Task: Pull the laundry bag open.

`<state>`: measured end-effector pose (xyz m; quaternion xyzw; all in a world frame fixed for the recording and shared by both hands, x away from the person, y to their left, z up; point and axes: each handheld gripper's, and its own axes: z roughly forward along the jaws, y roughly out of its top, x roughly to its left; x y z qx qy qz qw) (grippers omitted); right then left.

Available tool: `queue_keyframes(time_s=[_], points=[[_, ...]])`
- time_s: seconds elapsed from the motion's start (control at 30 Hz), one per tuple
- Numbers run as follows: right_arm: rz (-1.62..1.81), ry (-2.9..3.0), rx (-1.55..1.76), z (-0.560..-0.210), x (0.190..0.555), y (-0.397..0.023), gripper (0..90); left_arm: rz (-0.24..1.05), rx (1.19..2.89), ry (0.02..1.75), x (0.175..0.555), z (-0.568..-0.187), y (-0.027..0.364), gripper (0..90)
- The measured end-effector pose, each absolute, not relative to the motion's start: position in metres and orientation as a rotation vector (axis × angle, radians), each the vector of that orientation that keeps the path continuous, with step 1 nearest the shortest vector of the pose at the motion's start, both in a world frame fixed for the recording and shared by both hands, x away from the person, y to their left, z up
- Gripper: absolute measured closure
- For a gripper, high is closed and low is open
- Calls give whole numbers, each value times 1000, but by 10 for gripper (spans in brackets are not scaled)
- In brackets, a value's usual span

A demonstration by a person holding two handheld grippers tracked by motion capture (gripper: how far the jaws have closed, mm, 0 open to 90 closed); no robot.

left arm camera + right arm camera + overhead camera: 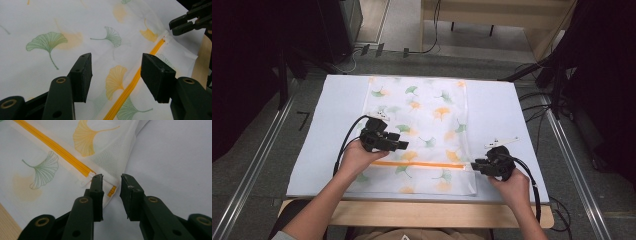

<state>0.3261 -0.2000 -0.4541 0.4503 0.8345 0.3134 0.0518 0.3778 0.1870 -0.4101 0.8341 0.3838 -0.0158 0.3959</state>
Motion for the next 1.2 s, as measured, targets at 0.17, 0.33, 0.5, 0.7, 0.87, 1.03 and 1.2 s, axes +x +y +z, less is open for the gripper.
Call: queue_keyframes(time_s=[0.17,0.33,0.5,0.7,0.87,1.03,1.2], points=[[928,2549,1349,-459,324,-200,667,22,2135,960,375,-409,180,428],[925,2561,1331,-463,324,-196,650,-5,2131,963,377,-411,178,423],[921,2559,1300,-464,323,-192,628,-27,2139,965,379,-413,177,408],[891,2550,1270,-465,324,-187,666,-25,2147,956,378,-414,174,405],[837,2534,1251,-464,322,-179,714,-44,2151,945,378,-415,172,421],[844,2539,1260,-463,322,-177,794,-25,2165,915,374,-414,168,468],[873,2580,1298,-462,327,-178,851,-22,2154,878,370,-415,164,519]])
